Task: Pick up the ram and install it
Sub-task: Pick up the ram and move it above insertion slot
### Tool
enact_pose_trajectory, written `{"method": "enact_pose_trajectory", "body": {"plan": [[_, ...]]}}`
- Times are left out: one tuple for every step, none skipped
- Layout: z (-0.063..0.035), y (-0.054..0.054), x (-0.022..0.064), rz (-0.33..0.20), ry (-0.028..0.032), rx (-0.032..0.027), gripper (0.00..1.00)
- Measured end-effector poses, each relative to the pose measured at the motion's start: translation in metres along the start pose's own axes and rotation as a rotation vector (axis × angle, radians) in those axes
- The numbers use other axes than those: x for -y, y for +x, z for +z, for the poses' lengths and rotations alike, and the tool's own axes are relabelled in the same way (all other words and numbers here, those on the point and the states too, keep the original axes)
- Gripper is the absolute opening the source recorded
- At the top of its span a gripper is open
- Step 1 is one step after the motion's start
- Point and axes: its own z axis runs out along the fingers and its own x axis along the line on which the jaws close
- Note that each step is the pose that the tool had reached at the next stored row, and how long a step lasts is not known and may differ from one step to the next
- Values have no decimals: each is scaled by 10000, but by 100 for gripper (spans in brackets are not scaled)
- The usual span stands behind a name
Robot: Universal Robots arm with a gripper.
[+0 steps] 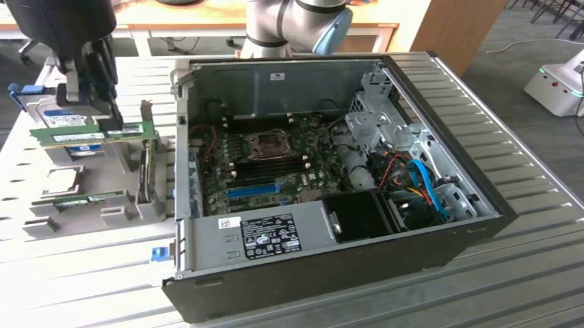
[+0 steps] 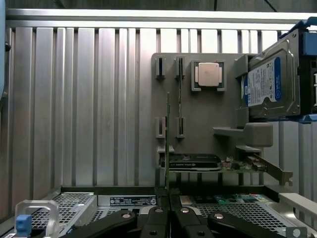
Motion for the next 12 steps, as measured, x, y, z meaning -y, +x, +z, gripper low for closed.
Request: {"method": "enact_pose_trajectory", "body": {"plan": [[-1, 0, 22, 0, -1, -1, 12], [-2, -1, 45, 0, -2, -1, 12], [-2, -1, 68, 0, -2, 0, 12], [-4, -2, 91, 0, -5, -1, 12], [-5, -2, 115, -1, -6, -1, 12], [-6, -2, 141, -1, -10, -2, 12], [-7, -3, 167, -1, -12, -2, 12], [-8, -4, 193, 0, -16, -1, 12], [-9, -4, 221, 0, -18, -1, 12], [-10, -5, 252, 0, -22, -1, 12], [-11, -6, 281, 0, -26, -1, 12], [-12, -6, 311, 1, -28, -1, 12]]}}
